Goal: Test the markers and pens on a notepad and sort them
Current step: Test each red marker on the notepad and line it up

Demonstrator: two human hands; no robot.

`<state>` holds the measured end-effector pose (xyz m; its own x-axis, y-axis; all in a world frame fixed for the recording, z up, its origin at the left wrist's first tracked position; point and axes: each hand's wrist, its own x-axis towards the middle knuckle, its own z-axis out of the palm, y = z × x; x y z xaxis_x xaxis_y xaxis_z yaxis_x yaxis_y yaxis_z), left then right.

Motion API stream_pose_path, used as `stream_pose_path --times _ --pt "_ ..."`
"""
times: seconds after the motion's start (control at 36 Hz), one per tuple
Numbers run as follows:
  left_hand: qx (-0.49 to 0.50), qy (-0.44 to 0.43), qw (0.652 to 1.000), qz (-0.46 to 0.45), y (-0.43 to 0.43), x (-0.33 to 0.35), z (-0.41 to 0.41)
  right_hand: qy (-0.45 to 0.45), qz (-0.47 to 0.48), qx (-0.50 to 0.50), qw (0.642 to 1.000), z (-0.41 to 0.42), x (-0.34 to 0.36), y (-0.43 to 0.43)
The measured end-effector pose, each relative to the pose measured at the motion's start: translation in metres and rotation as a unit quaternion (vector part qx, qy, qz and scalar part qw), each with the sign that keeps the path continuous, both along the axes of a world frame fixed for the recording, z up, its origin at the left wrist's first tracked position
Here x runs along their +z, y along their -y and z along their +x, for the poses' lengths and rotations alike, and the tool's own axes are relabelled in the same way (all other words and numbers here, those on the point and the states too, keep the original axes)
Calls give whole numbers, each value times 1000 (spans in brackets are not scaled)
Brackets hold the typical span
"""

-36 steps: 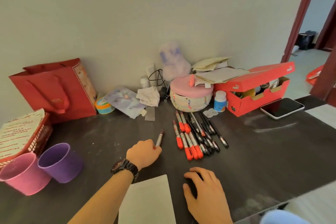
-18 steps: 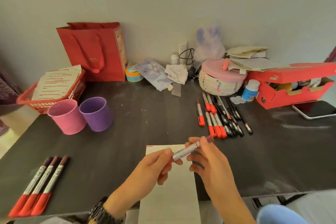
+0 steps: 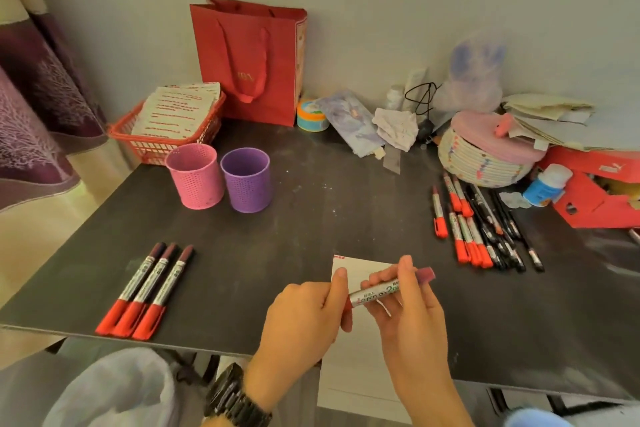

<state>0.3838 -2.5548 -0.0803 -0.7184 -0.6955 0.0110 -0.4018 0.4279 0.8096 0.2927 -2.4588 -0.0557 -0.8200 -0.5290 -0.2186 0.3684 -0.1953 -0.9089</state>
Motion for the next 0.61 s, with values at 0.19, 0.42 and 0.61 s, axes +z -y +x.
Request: stream_pose_path --times 0.19,0.42,0.61 --pt "69 37 985 -155 -11 -7 -2 281 -187 -58 939 12 -3 11" --pt "46 83 981 -171 -30 2 -3 297 -125 -88 943 -4 5 4" --pt "28 84 980 -180 -36 -3 -7 275 -131 -9 952 -16 9 0"
